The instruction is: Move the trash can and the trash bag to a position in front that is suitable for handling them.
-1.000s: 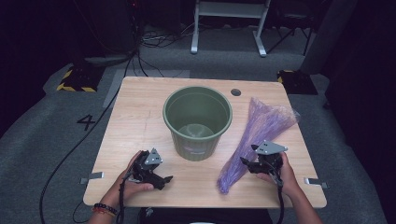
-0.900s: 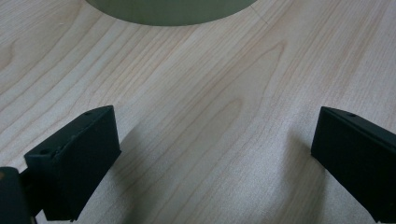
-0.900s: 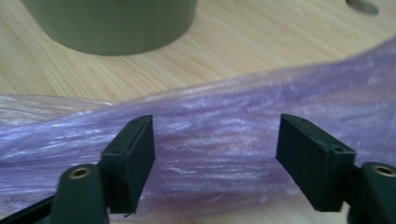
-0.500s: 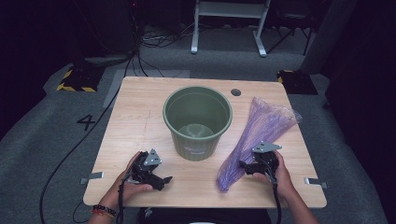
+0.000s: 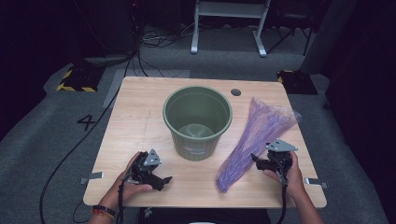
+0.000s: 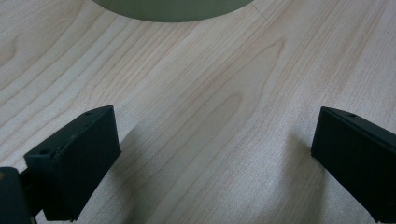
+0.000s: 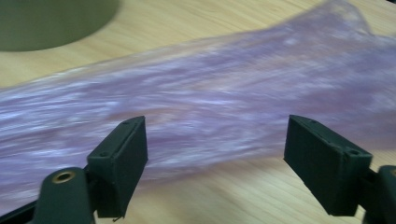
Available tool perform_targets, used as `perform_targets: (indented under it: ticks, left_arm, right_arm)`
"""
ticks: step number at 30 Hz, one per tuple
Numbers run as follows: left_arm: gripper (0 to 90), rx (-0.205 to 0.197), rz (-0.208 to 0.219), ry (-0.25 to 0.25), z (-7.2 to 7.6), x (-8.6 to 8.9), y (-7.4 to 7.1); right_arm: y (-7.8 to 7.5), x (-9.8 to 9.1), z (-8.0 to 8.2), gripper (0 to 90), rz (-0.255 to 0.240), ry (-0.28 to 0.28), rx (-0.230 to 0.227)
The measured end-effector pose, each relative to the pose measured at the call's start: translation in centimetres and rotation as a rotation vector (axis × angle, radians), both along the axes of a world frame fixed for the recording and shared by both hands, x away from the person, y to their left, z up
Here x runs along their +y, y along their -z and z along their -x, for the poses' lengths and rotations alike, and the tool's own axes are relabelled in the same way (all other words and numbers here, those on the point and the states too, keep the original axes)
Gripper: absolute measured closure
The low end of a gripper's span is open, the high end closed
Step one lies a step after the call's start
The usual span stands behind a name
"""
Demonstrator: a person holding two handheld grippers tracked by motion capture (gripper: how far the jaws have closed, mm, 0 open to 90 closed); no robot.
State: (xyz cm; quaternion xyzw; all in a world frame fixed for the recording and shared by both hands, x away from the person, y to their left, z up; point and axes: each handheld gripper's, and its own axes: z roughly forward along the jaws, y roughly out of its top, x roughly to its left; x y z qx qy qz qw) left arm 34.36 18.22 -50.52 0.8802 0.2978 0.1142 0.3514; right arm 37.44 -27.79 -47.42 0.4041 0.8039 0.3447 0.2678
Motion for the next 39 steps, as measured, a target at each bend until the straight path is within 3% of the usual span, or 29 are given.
perform_targets:
  ticks: [3,9,13,14,19,25,29,33,34,35,39]
  left_arm:
    - [0.9,0.000,0.000,0.000,0.0,0.0,0.0]
    - [0.9,0.001,0.000,0.000,0.0,0.0,0.0]
    - [0.9,0.000,0.000,0.000,0.0,0.0,0.0]
    - [0.9,0.000,0.000,0.000,0.0,0.0,0.0]
    - [0.9,0.000,0.000,0.000,0.0,0.0,0.0]
    - [0.9,0.000,0.000,0.000,0.0,0.0,0.0]
    - [0.9,0.000,0.000,0.000,0.0,0.0,0.0]
    - [0.9,0.000,0.000,0.000,0.0,0.0,0.0]
    - [0.9,0.000,0.000,-0.001,0.0,0.0,0.0]
    - [0.9,0.000,0.000,-0.002,0.0,0.0,0.0]
    - [0.9,0.000,0.000,-0.003,0.0,0.0,0.0]
  right_arm:
    - [-0.1,-0.5,-0.5,21.6,-0.031,0.016,-0.003]
    - [-0.2,-0.2,-1.6,21.3,-0.088,-0.026,-0.005]
    - [0.5,0.3,-2.7,22.6,-0.088,-0.053,0.029]
    - [0.9,0.6,-3.0,27.9,-0.078,-0.074,0.040]
    - [1.3,1.3,-3.2,28.7,-0.088,-0.135,0.059]
    - [2.4,1.8,-3.1,27.5,-0.047,-0.142,0.099]
    - [2.6,2.1,-3.1,28.8,-0.048,-0.143,0.107]
    - [2.6,1.9,-3.2,39.6,-0.082,-0.152,0.134]
    - [2.6,1.9,-3.1,52.4,-0.093,-0.152,0.119]
    - [2.6,2.0,-3.0,59.3,-0.094,-0.172,0.115]
    - [2.7,2.2,-2.8,77.3,-0.099,-0.203,0.109]
